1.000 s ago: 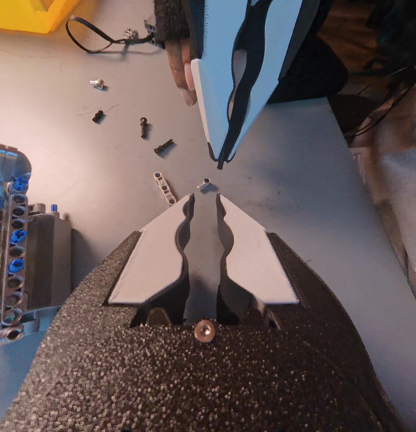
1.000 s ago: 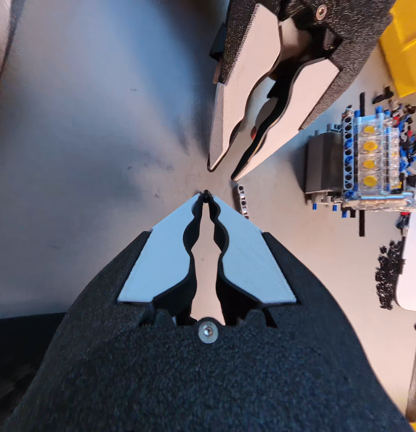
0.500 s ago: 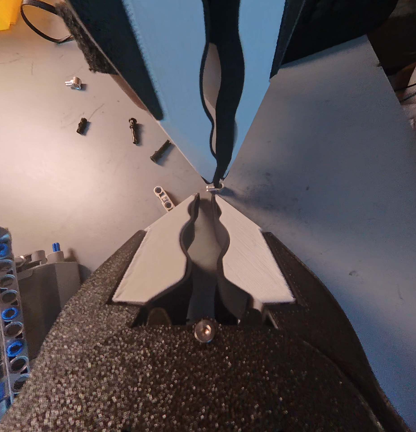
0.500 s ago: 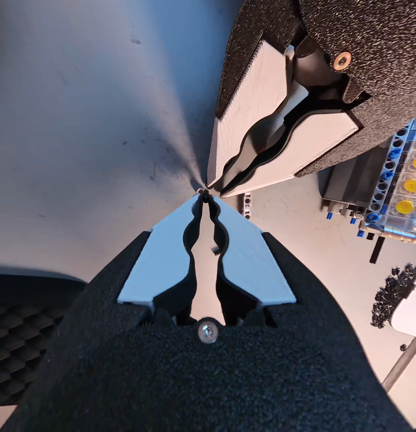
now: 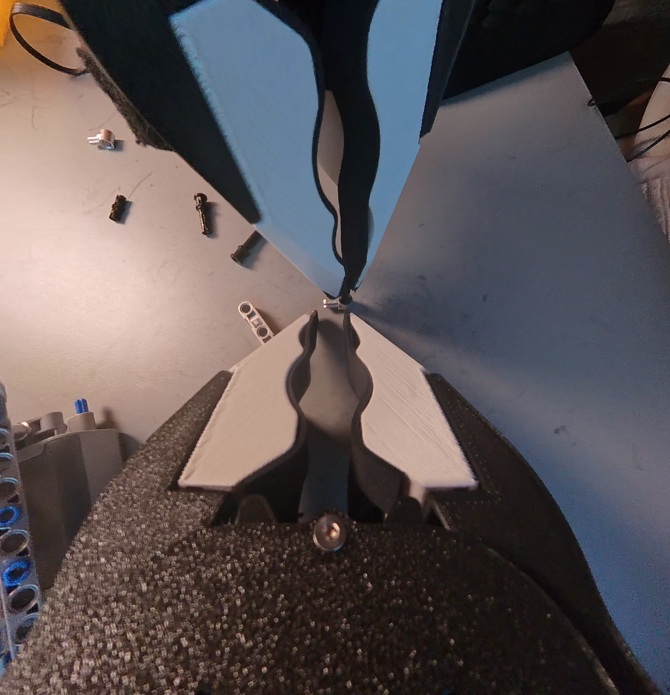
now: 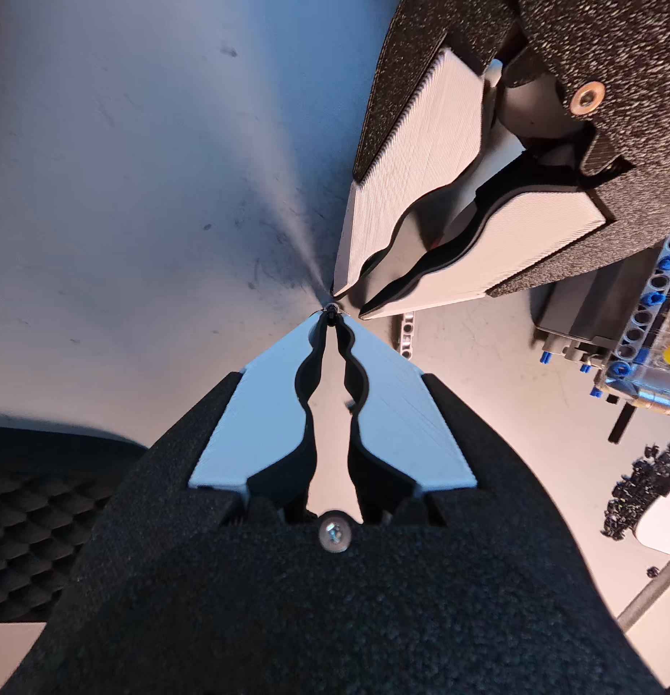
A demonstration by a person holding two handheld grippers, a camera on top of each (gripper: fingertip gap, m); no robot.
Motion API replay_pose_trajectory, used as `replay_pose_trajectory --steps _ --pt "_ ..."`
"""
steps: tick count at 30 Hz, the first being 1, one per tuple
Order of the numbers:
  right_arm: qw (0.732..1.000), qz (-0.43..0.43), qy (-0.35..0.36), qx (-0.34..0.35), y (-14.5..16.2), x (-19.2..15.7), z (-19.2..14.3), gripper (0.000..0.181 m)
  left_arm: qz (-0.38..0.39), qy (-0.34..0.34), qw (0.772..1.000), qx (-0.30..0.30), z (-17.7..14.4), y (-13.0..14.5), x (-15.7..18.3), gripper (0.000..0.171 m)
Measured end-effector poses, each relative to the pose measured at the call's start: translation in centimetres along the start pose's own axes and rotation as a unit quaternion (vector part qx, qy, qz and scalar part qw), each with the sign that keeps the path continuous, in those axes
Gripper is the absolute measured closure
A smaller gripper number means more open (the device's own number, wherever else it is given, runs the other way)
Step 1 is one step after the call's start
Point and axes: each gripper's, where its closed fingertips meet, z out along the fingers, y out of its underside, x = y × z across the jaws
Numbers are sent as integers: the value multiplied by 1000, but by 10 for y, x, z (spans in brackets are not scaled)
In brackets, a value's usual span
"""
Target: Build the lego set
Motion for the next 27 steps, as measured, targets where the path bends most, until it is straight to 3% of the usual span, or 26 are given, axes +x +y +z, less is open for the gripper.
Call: replay_pose_trajectory --steps 1,27 --pt "1000 -1 -2 -3 0 0 0 178 -1 -1 1000 0 0 0 0 160" --pt "993 -83 -31 -78 -3 0 5 179 -20 -15 1000 3 1 -1 5 161"
